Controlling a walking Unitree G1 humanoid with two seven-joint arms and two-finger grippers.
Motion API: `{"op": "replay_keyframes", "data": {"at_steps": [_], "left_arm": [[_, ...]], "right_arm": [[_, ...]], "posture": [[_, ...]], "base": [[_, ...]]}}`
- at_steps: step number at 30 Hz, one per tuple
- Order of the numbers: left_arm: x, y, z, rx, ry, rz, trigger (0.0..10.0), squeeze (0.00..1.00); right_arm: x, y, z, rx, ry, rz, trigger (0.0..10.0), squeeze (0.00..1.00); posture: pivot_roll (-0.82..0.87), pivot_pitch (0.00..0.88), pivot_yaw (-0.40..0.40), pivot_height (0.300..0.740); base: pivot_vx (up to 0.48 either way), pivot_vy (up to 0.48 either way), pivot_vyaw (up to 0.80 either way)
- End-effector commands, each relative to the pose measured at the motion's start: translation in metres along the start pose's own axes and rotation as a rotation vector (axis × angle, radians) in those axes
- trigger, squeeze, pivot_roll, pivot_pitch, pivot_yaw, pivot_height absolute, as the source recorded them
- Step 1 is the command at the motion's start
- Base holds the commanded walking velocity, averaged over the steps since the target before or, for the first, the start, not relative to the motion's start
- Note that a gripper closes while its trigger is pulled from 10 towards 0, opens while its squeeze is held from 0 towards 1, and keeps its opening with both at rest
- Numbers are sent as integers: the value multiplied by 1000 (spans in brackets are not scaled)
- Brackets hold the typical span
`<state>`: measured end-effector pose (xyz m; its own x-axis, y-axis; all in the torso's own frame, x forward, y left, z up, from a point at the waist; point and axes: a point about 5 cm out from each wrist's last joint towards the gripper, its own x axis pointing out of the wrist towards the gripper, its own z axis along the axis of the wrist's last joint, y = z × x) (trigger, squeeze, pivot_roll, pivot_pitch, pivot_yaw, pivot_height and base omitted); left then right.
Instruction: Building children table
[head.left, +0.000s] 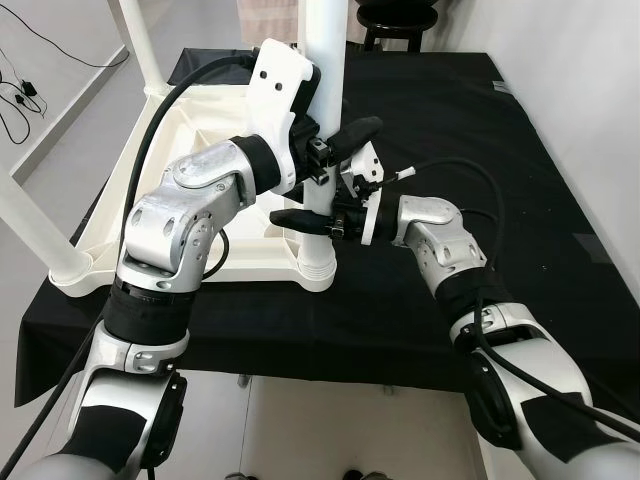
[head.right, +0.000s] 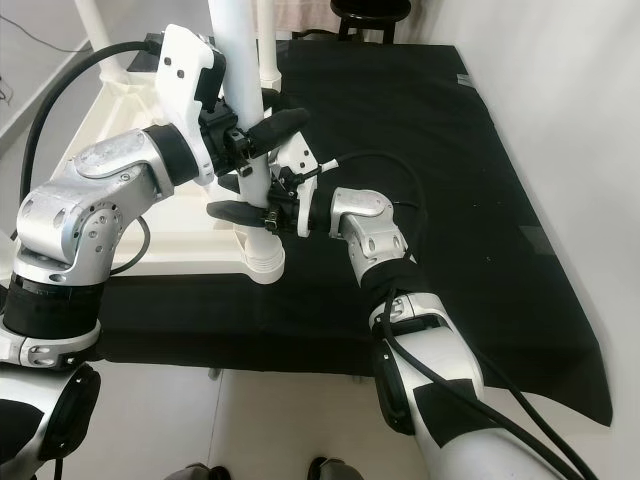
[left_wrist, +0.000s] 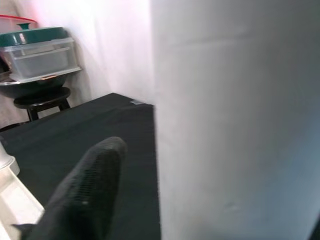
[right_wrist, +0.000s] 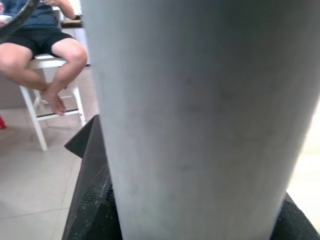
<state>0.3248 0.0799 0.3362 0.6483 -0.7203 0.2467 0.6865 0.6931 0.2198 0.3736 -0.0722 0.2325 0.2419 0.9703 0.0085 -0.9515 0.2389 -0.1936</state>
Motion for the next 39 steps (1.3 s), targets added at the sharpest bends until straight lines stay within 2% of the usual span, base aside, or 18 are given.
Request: {"op": "replay_keyframes", "data": {"at_steps": [1,3,4,6,8,9,10,13,27,28,31,32,33,35,36,37,38,39], "left_arm": [[-4,1,-6,-13,26,4,10000,1000],[-4,1,-6,-13,26,4,10000,1000],[-13,6,2,-2,-1,36,10000,0],[-39,13,21,31,-57,102,10000,0],[-39,13,21,31,-57,102,10000,0],[-58,15,29,53,-66,139,10000,0],[-58,15,29,53,-66,139,10000,0],[-104,-3,20,45,-8,166,10000,0],[-138,-47,-59,-135,190,191,10000,0],[-141,-56,-68,-135,237,168,10000,0],[-142,-61,-72,-133,266,152,10000,0],[-146,-67,-78,-122,311,139,10000,0],[-148,-72,-86,-127,340,132,10000,0],[-149,-78,-93,-145,353,126,10000,0],[-148,-83,-99,-160,358,116,10000,0],[-147,-86,-103,-171,357,109,10000,0],[-146,-90,-106,-176,355,104,10000,0],[-146,-90,-106,-176,355,104,10000,0]], "right_arm": [[4,10,-27,62,76,-26,0,0],[4,10,-27,62,76,-26,0,0],[1,9,-33,77,118,-117,0,0],[-5,13,-51,87,256,-334,0,0],[-5,13,-51,87,256,-334,0,0],[-10,26,-67,134,332,-526,0,0],[-10,26,-67,134,332,-526,0,0],[-19,44,-84,246,341,-863,0,0],[-9,44,-75,259,287,-907,0,0],[-7,47,-71,261,277,-886,10000,0],[-6,50,-69,262,270,-871,10000,0],[-4,51,-64,240,256,-841,10000,345],[-1,48,-57,245,199,-755,10000,1000],[-2,40,-49,241,132,-694,10000,1000],[-4,31,-39,239,68,-601,10000,357],[-6,26,-33,239,29,-544,10000,357],[-7,23,-28,241,3,-472,10000,0],[-7,23,-28,241,3,-472,10000,0]], "posture": [[35,134,-35,740],[35,134,-35,740],[17,138,-43,740],[12,146,-58,740],[12,146,-58,740],[20,158,-79,740],[20,158,-79,740],[53,154,-68,740],[49,144,-47,740],[52,143,-44,740],[52,143,-44,740],[53,144,-44,740],[54,143,-43,740],[60,144,-46,740],[60,144,-46,740],[58,144,-48,740],[55,145,-47,740],[55,145,-47,740]], "base": [[0,0,0],[0,0,0],[0,0,0],[0,0,0],[0,0,0],[0,0,0],[0,0,0],[0,0,0],[0,0,0],[0,0,0],[0,0,0],[0,0,0],[0,0,0],[0,0,0],[0,0,0],[0,0,0],[0,0,0],[0,0,0]]}}
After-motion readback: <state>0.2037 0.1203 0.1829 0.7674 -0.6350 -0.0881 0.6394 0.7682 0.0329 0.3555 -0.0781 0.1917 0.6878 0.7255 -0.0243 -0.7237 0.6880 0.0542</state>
